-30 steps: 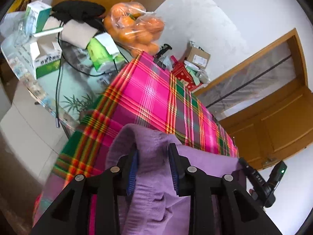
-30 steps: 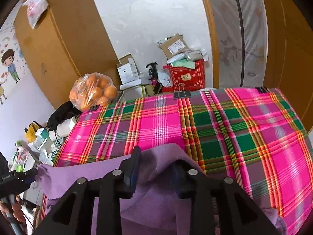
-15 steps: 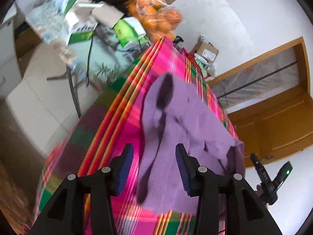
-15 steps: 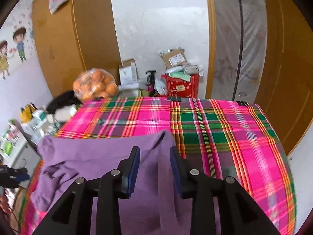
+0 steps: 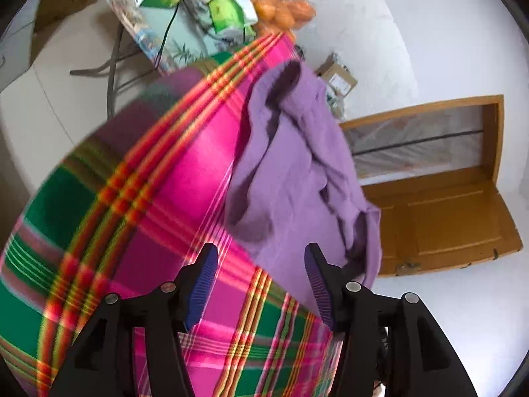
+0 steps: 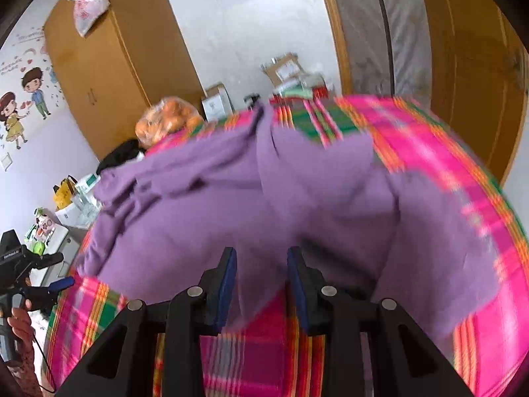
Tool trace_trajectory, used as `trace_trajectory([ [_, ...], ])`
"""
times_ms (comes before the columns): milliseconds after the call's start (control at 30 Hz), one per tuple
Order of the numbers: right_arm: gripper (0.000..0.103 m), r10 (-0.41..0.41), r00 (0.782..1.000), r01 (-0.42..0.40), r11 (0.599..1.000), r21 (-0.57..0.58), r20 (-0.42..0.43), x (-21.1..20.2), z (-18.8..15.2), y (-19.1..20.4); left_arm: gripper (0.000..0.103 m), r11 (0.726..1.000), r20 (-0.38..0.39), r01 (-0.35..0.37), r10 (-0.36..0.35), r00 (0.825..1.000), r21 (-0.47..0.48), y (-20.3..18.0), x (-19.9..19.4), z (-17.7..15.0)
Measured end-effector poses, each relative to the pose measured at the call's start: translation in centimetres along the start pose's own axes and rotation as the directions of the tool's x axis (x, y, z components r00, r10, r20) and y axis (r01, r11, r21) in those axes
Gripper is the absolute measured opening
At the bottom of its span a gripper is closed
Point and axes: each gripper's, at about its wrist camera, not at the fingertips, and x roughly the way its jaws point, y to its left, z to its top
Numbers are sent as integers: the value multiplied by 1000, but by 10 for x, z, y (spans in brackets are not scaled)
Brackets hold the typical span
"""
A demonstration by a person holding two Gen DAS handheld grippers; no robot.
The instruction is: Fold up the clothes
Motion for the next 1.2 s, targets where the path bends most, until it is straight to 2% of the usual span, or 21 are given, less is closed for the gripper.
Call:
trace_trajectory([
  [100,43,19,999,-18,999,30,-44,9,-15,-4,57,1000,-5,-8,8,1000,-15,-1,7,-3],
  [167,45,33,998,-32,999,33,-50,12,-21,-2,57,1000,7,-12,12,1000,-22,-2,9,-2],
  [333,45,-1,998,1,1000,2,-70,24,-24,2,57,999,2,-34,34,999,-21,-6,19,4],
  [467,45,-26,998,25,1000,-14,-61,32,-20,5,58,998,0,-1,1,1000,-66,-2,25,8],
  [667,45,-20,998,20,1000,3,-53,40,-12,4,56,993,27,15,-11,1000,-115,-2,31,18],
  [700,40,-23,998,24,1000,6,-51,41,-10,3,55,992,33,18,-14,999,-126,-2,32,20],
  [733,35,-28,998,28,1000,8,-50,43,-9,3,51,991,42,14,-9,999,-131,-2,32,21],
  [800,13,-45,998,45,999,11,-48,45,-7,3,39,993,53,-8,15,998,-119,-4,32,22],
  [833,10,-36,998,37,999,24,-45,44,-6,0,28,994,59,-20,27,998,-112,-4,31,22],
  [867,8,-26,999,28,999,37,-42,43,-6,-3,18,994,64,-32,39,997,-105,-5,31,22],
  [933,6,-8,999,10,998,62,-35,40,-5,-8,13,995,78,-31,39,996,-97,-7,25,21],
  [1200,5,43,999,-46,993,104,32,7,-2,-18,11,997,138,-15,24,990,-69,-12,-2,15],
])
